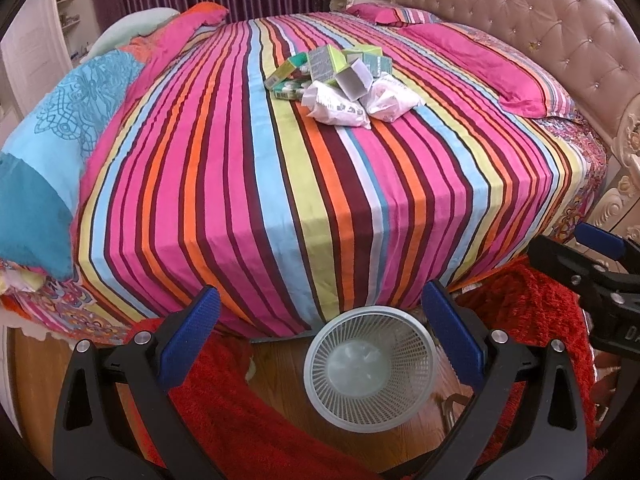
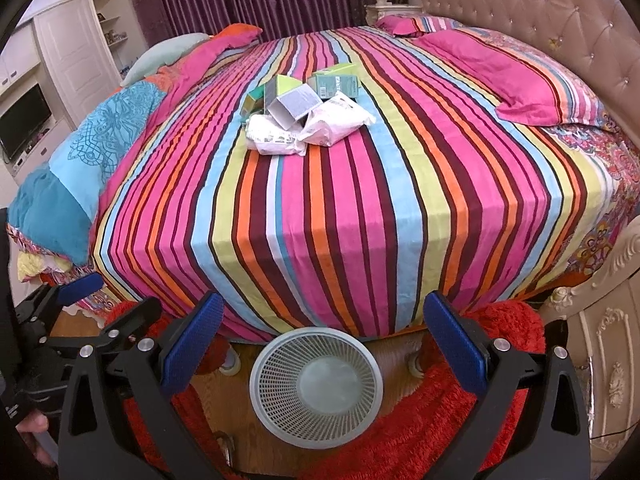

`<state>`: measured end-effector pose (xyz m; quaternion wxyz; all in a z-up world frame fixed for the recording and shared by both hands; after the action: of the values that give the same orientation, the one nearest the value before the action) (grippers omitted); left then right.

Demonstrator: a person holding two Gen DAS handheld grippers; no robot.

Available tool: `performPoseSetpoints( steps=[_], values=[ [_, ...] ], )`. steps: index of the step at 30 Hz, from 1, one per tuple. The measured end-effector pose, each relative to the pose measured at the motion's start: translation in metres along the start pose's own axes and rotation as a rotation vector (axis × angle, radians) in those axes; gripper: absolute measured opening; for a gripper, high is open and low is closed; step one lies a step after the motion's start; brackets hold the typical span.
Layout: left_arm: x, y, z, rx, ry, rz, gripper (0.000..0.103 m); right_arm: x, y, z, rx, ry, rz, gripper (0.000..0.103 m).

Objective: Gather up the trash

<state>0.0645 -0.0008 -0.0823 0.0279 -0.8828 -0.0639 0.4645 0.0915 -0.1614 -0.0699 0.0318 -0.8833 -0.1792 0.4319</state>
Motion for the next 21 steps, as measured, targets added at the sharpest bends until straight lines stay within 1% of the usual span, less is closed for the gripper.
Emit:
performPoseSetpoints(
  steps=[4, 10, 15, 21],
  values=[
    [0.01, 0.002, -0.003, 0.004, -0.014, 0.007, 0.098, 0.004, 0.0, -0.002, -0.004, -0.002, -0.019, 0.096],
    [0.028, 0.008, -0.009, 0.017, -0.036, 0.026, 0.098, 0.022, 0.007, 0.001, 0.067, -0.067, -0.059, 0.096],
    [0.045, 0.01, -0.016, 0.023, -0.058, 0.022, 0.098, 0.03, 0.013, -0.005, 0.094, -0.064, -0.066, 0.096],
    [0.064, 0.009, -0.028, 0.019, -0.078, 0.024, 0.098, 0.045, 0.016, -0.018, 0.074, -0.075, -0.051, 0.096]
  ],
)
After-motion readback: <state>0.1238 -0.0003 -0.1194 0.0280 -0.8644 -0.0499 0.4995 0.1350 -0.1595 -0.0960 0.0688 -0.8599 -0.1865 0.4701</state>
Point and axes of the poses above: each gripper's, at about its wrist camera, not at the fingertips, and x roughly the way its jaws point, y to its right, z to its underside, the point moved 10 cm from there along x, roughly the way its jaws point, and after that the axes turned 6 degrees about -z, right-handed, at the moved point
